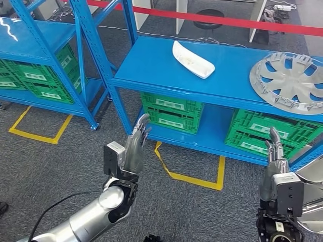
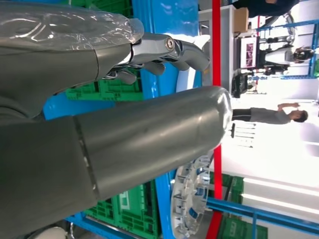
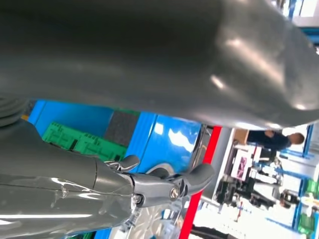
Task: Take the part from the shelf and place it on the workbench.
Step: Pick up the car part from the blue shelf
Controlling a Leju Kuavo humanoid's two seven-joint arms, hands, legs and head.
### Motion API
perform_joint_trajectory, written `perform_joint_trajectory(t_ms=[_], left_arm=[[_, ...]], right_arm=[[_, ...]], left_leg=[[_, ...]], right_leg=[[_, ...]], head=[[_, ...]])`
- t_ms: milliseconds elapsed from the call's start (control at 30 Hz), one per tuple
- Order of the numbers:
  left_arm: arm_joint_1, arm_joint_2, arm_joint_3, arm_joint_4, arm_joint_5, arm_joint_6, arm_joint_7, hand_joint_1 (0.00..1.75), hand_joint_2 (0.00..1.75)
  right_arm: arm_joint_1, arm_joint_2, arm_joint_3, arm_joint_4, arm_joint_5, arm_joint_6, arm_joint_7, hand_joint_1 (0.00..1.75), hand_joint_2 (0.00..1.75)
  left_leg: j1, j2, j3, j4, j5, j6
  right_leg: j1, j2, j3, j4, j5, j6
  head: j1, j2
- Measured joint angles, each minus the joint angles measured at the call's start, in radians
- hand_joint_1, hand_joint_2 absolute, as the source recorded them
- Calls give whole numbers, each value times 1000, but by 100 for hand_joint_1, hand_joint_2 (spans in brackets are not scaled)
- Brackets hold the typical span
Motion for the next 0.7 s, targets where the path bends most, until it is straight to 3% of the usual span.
perform_joint_trajectory(t_ms=[33,100,167,267,333,433,467,500,533,600,633,700], left_arm=[[1,0,0,0,0,0,0,0,0],[1,1,0,0,-1,1,0,0,0],[0,1,0,0,-1,1,0,0,0],[-1,1,0,-2,-1,1,0,0,0],[-1,0,0,-3,-1,1,-1,0,0],[0,-1,0,-3,-2,0,-2,0,0],[1,-1,0,-3,-2,0,-2,0,0],[2,-1,0,-3,-2,-1,-2,0,0],[3,-1,0,-3,-2,-1,-2,0,0],[4,-2,0,-3,-2,-1,-2,0,0],[4,-2,0,-3,-2,-1,-1,0,0],[3,-1,0,-4,-4,-1,-1,0,0]], right_arm=[[0,0,0,0,0,0,0,0,0],[-1,0,0,0,0,1,-1,0,0],[-1,0,0,0,0,1,-1,0,0],[-1,0,-1,0,0,2,-1,0,0],[-1,0,-2,0,0,2,-2,0,0],[0,0,-2,0,-3,1,-2,0,0],[1,0,-2,0,-4,1,-1,0,0],[2,0,-2,0,-4,0,-1,0,0],[3,0,-2,0,-5,0,0,0,0],[3,0,-3,0,-5,-1,0,0,0],[2,0,-4,0,-5,-1,0,0,0],[0,0,-3,-1,-6,-2,0,0,0]], left_leg=[[1,0,6,-31,31,1],[2,-5,69,-179,113,6],[-1,-11,121,-290,151,12],[-4,-8,135,-313,147,23],[-2,-3,147,-321,146,35],[-3,6,163,-325,137,50],[-5,10,167,-325,134,52],[-6,12,172,-325,129,52],[-6,14,178,-325,125,52],[-7,20,193,-323,112,47],[-10,23,199,-321,106,43],[-14,30,203,-319,99,34]], right_leg=[[0,4,3,0,-2,1],[0,11,12,0,-9,5],[1,19,17,-1,-16,14],[-2,22,19,-4,-24,29],[-2,11,5,32,-47,37],[-2,-2,-90,231,-134,43],[-2,-3,-124,290,-150,44],[-3,-3,-141,311,-145,44],[-2,-5,-137,289,-118,43],[-1,-19,-79,149,-35,37],[3,-30,-46,79,-7,33],[8,-41,-11,12,7,27]], head=[[-2,0],[-5,0],[-5,0],[-2,0],[2,0],[14,0],[15,0],[15,0],[16,0],[17,0],[18,0],[19,0]])
